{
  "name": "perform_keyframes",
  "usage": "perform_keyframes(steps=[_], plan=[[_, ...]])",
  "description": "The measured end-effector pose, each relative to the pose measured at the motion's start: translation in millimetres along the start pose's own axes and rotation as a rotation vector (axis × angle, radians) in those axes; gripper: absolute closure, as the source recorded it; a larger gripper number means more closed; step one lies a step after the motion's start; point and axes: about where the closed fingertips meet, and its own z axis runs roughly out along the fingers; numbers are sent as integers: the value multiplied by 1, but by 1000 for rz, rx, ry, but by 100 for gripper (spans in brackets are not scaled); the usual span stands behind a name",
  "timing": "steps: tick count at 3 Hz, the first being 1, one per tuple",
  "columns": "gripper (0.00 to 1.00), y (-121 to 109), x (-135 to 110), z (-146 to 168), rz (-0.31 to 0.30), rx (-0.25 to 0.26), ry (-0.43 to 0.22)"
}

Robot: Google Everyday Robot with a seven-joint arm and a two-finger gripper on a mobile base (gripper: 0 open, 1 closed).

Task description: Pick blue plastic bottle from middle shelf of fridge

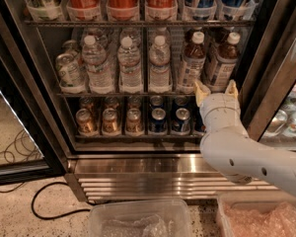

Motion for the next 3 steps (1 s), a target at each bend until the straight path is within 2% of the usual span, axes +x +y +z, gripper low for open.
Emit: perform_keyframes(steps=[1, 2, 3], plan=[[28, -8, 0, 6, -10, 31, -6], [45, -14, -1, 10, -15, 53, -16], [40, -19, -6, 19, -18, 84, -35]])
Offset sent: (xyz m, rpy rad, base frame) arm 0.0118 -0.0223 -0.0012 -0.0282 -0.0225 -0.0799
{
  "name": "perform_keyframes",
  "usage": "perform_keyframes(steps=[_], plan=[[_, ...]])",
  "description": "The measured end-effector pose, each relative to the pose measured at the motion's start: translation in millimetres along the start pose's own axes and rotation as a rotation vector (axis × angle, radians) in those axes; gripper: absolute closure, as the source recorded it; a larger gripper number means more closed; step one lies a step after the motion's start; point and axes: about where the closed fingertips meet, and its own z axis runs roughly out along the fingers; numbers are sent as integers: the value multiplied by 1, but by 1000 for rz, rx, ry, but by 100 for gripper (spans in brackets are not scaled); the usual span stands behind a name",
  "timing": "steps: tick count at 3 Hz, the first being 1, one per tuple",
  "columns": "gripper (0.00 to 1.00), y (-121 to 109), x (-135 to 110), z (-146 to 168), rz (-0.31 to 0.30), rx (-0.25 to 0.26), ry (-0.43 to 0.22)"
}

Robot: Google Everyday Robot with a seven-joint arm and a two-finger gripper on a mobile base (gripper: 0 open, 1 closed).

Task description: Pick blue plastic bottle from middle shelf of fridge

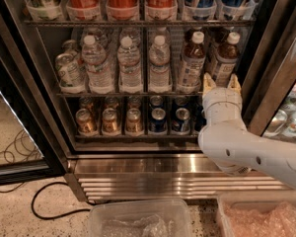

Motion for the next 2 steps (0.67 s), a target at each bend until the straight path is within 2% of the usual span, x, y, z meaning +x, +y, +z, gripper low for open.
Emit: perform_keyframes(steps=[2], plan=[[39, -3, 8, 25, 19, 20, -2]])
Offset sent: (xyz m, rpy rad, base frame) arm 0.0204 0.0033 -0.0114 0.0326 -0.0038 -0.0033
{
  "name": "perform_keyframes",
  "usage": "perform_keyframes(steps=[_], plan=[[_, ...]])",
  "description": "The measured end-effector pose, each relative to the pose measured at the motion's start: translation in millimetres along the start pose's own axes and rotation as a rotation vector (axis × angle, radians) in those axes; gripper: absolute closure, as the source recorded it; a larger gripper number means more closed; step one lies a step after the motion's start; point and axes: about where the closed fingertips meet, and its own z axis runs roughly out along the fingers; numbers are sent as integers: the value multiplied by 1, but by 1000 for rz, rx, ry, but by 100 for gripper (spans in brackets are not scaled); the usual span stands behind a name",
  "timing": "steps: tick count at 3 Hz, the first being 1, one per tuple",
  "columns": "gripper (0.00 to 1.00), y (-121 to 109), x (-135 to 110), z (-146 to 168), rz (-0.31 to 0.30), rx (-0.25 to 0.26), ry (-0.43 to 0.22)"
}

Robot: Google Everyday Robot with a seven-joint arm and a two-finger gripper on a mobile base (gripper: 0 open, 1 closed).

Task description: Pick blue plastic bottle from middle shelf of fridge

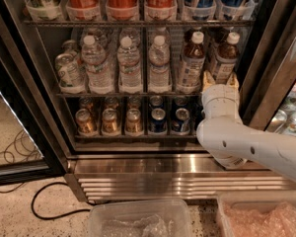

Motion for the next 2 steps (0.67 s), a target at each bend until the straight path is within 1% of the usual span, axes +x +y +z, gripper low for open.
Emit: perform_keyframes(steps=[2], plan=[[39, -20, 4, 10, -13, 49, 3]])
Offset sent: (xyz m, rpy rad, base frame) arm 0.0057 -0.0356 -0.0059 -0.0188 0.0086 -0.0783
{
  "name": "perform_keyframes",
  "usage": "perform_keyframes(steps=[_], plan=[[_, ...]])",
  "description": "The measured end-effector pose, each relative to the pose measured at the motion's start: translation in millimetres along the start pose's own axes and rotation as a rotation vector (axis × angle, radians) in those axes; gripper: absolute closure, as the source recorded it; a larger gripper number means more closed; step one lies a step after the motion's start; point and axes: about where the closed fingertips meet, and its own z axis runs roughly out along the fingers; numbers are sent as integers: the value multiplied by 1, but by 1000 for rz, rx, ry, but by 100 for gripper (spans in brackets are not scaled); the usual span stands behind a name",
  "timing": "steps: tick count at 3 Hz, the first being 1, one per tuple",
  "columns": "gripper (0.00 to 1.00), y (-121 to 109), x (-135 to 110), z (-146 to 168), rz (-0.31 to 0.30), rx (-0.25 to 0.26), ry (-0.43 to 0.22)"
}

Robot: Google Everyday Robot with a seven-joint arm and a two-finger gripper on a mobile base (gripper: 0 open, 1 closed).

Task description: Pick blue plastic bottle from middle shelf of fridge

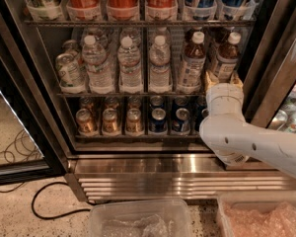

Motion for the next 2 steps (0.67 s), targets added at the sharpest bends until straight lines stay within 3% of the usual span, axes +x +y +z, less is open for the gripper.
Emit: perform_keyframes(steps=[2], plan=[[41, 2, -2, 3, 3, 13, -6]])
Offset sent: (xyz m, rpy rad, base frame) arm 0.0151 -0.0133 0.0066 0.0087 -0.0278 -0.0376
